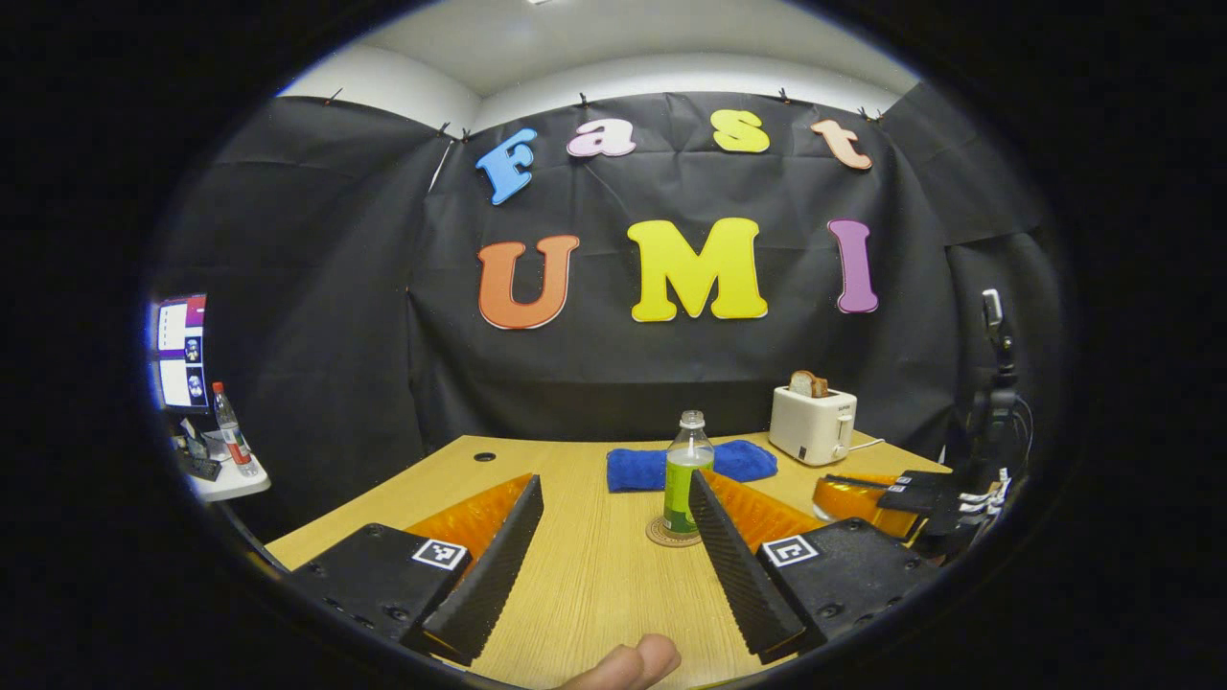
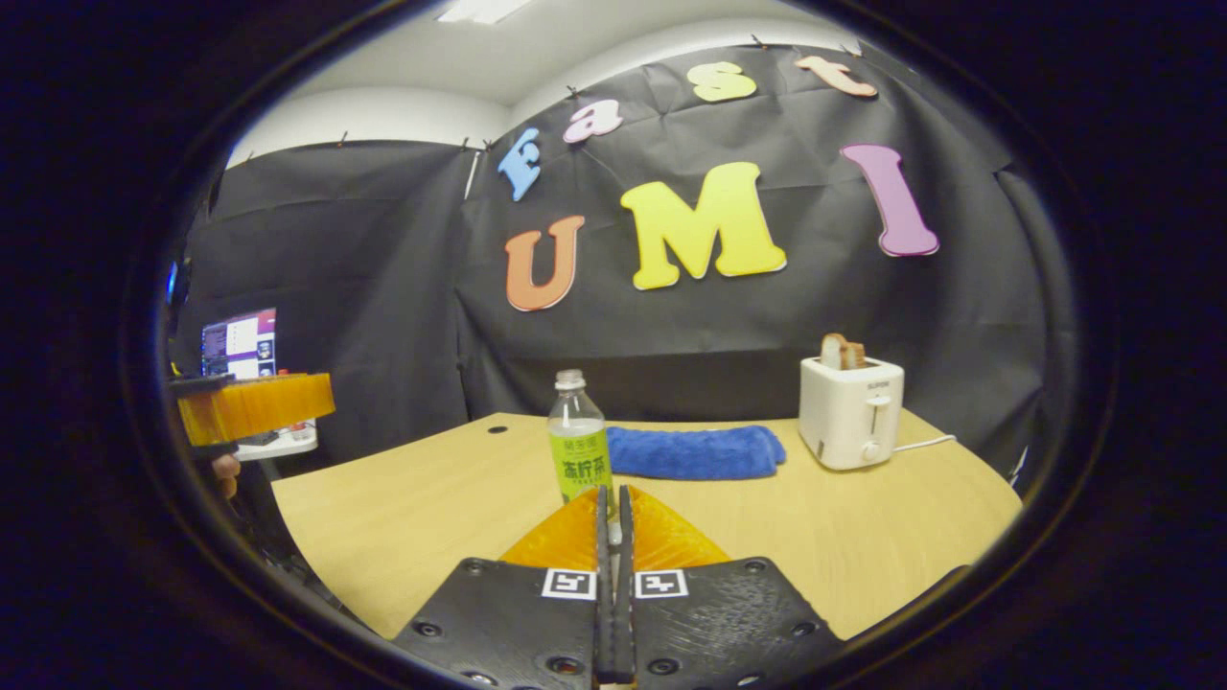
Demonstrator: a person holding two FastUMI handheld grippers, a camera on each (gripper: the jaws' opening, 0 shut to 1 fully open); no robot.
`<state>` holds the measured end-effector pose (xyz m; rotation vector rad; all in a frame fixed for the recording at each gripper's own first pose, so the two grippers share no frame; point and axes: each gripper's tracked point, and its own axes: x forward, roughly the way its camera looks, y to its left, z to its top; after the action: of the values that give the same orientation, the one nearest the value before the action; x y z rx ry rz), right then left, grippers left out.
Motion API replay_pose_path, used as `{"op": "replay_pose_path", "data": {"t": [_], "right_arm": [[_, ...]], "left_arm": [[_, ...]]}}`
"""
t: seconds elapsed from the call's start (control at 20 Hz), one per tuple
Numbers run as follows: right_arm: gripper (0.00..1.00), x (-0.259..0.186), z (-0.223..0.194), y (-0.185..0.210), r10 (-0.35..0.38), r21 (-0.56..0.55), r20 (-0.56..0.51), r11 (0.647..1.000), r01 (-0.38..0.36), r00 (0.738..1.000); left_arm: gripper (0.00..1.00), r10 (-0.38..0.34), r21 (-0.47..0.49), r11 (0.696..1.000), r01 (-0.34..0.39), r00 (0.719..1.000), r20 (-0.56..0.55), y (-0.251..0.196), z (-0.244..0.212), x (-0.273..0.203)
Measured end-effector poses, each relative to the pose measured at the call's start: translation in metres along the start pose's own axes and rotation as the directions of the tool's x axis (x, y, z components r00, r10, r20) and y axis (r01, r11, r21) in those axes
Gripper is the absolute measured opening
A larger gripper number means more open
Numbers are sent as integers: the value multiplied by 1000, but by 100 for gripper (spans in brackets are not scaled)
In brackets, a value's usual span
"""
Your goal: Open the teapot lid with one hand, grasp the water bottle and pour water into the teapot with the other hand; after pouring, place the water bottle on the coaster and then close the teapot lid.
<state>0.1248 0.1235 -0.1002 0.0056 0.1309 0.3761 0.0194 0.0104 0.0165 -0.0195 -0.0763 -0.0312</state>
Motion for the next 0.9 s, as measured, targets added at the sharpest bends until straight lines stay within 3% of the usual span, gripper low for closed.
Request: {"op": "replay_pose_path", "data": {"t": [0.35,0.9], "right_arm": [[0,32,-35,13,-15,4,-67,1000,16,998],[3,44,-56,8,-36,24,-113,999,39,993]], "left_arm": [[95,-43,-70,997,43,999,1,4,6,-8],[96,-63,-58,996,61,998,-28,3,0,-6]]}}
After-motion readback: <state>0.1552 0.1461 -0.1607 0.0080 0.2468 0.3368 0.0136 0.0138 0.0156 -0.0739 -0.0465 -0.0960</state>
